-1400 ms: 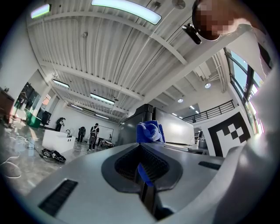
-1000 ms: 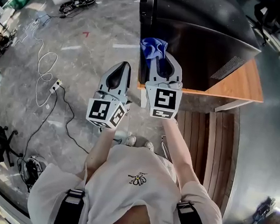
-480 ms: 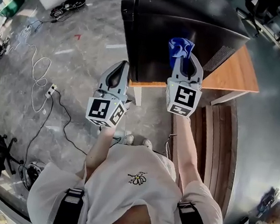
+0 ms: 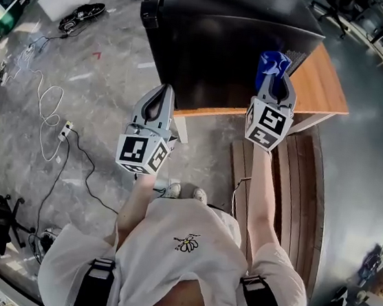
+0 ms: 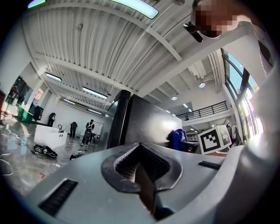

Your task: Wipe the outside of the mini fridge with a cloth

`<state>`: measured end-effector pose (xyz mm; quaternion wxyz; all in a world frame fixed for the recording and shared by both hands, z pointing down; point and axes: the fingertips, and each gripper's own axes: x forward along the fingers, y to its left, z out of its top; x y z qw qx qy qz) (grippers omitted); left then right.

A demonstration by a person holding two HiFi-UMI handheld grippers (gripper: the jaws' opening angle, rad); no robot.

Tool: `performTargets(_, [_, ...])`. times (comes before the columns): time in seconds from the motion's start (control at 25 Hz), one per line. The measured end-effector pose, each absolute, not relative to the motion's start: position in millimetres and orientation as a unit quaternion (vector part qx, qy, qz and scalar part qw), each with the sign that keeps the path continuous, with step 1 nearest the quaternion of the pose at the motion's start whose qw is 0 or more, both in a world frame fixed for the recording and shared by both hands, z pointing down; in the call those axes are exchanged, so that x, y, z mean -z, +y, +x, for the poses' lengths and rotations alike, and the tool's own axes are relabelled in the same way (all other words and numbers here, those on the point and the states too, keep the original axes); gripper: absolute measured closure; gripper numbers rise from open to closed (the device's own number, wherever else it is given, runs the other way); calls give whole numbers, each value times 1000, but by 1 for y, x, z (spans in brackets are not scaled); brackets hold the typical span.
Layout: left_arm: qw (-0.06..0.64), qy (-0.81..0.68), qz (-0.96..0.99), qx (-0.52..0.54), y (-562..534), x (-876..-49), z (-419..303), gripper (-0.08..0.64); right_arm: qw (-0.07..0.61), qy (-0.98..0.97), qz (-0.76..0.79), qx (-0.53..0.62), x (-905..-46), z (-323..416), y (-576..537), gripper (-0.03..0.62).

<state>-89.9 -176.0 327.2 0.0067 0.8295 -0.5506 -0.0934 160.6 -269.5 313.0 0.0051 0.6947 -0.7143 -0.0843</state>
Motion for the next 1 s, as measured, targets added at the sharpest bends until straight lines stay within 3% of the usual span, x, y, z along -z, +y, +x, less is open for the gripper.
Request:
performTargets(0.28, [10,-544,835,81,-176,-331,-68,555,18,-668,740,76,-318,235,-282,531])
performTargets(1.0, [7,-568,820,78,-167,-331,-90,555,33,-642,758,109,-312,248,-265,529])
